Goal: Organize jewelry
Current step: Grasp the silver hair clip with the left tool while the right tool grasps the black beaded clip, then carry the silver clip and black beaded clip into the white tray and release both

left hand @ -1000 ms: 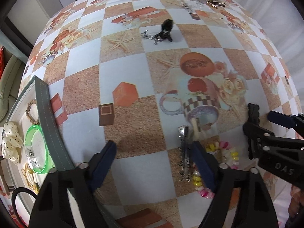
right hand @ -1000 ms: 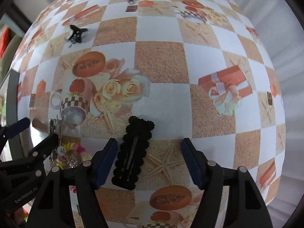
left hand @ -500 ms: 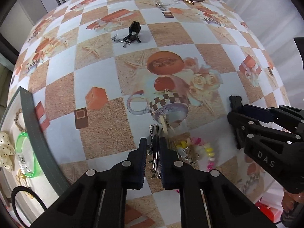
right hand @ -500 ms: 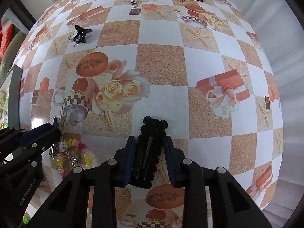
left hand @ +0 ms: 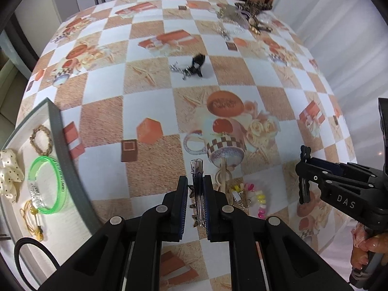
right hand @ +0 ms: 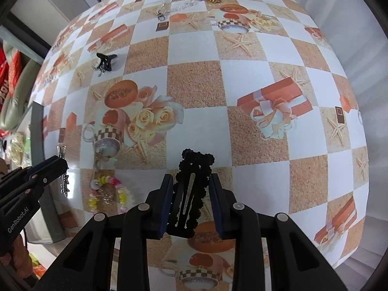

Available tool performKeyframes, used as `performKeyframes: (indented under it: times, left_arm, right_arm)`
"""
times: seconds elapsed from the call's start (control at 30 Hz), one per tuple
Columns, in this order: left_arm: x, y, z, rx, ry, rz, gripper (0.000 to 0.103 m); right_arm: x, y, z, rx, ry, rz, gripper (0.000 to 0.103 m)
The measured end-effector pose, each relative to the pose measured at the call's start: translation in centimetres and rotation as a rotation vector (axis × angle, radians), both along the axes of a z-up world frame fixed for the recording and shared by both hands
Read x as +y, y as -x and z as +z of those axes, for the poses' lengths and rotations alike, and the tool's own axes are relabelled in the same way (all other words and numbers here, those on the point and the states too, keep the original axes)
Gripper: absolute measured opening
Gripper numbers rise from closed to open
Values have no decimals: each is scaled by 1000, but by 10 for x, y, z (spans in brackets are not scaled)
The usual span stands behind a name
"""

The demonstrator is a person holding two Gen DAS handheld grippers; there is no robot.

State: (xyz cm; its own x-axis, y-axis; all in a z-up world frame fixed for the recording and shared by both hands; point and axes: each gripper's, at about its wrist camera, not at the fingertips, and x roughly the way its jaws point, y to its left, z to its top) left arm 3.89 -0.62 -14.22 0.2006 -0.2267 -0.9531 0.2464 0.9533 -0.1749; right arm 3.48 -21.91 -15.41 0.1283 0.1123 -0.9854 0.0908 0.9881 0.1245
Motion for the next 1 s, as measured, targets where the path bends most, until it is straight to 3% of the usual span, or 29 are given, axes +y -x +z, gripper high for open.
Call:
performKeyframes:
  times: [0.4, 1.0]
  left_arm:
    - [28, 9, 27, -33, 29, 72, 17]
    - [111, 38, 43, -52, 34, 250, 17]
  right_arm:
    - [18, 0, 33, -39, -26, 23, 33]
    - [111, -9, 71, -89, -81, 198, 33]
